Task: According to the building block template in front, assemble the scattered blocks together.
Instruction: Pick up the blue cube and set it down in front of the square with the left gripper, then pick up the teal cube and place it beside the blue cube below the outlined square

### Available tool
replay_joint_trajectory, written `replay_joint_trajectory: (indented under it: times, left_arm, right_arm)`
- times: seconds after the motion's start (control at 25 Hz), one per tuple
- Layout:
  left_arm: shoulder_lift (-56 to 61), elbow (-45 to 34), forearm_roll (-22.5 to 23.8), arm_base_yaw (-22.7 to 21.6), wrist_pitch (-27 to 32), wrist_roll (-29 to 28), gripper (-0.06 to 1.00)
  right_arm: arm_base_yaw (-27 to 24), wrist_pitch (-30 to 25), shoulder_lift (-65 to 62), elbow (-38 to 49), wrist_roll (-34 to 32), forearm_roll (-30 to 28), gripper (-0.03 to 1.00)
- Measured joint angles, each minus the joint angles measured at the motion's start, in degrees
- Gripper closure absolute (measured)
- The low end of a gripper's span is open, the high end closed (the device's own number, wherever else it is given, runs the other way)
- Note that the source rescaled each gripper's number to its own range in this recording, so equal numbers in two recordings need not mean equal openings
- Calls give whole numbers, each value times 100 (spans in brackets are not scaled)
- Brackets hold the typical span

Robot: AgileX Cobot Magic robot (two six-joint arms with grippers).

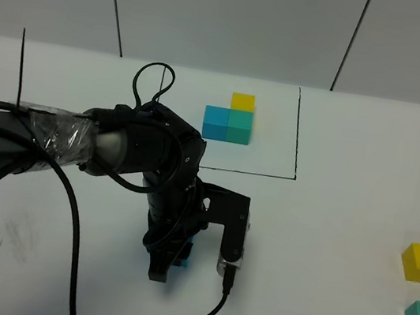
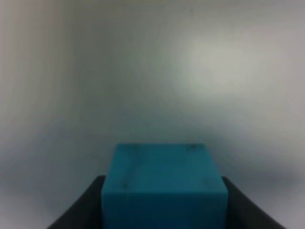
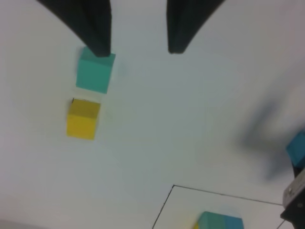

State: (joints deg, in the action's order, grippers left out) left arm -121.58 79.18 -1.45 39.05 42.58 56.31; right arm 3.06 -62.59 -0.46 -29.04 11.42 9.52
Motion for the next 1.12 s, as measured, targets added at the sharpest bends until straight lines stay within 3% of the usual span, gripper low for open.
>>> replay_joint_trajectory:
  times: [0.64,0.72,0.96,1.04,1.12]
  left_arm:
    - [-35,28,-198,-11,99,-6,91]
    - [-15,23,-217,-11,170,-23,79]
    - [689,5,-157,-11,276,-510,14]
    - [1057,5,89,-20,230,-939,2]
    - [1451,5,426,-108,142,-1633,-4]
  right_arm:
    - [0,0,0,0,0,0,86]
    - [0,0,0,0,0,0,86]
    - [0,0,0,0,0,0,86]
    - [0,0,0,0,0,0,86]
    - [0,0,0,0,0,0,86]
